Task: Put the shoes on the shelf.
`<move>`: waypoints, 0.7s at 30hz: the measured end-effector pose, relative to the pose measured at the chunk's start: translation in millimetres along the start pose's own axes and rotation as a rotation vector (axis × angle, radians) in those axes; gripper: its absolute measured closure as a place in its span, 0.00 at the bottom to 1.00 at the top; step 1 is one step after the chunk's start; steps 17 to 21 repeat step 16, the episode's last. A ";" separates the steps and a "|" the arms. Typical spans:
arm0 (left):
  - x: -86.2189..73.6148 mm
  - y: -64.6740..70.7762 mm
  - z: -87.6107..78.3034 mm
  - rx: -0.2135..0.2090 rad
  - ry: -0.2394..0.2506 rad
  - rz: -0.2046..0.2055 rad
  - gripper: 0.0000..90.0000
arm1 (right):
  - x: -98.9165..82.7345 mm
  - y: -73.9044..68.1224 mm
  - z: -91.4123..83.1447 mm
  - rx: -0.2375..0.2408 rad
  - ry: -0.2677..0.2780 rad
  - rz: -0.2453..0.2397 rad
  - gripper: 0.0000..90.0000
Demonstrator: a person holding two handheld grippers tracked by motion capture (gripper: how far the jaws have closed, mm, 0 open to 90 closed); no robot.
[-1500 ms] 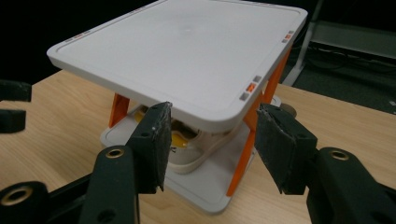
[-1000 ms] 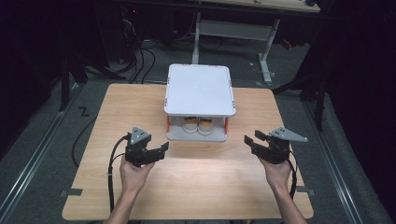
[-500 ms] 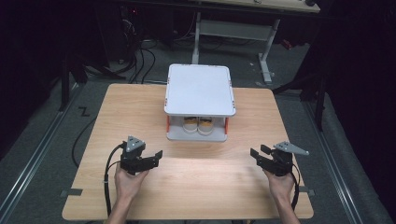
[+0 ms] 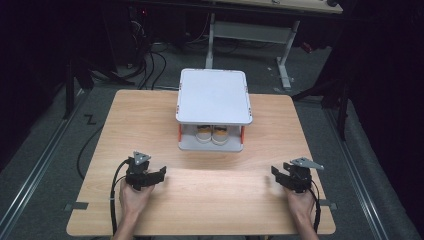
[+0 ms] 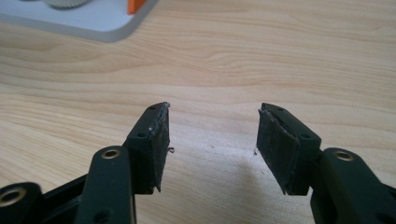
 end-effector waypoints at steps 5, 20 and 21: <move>-6.2 -4.5 8.3 0.046 -0.023 0.012 0.29 | -8.2 4.8 8.8 -0.029 -0.038 0.002 0.47; -8.7 -1.2 10.5 0.074 0.007 0.047 0.27 | -11.6 7.6 12.7 -0.066 -0.057 -0.019 0.42; -8.7 -1.2 10.5 0.074 0.007 0.047 0.27 | -11.6 7.6 12.7 -0.066 -0.057 -0.019 0.42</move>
Point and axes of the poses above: each handheld gripper's, and its own axes: z roughly forward along the jaws, x roughly out of its top, y roughly to its right, the point moved 7 cm from there along z, roughly forward along the jaws, and after that the axes turned 1 degree about x, right-handed, at the moved point
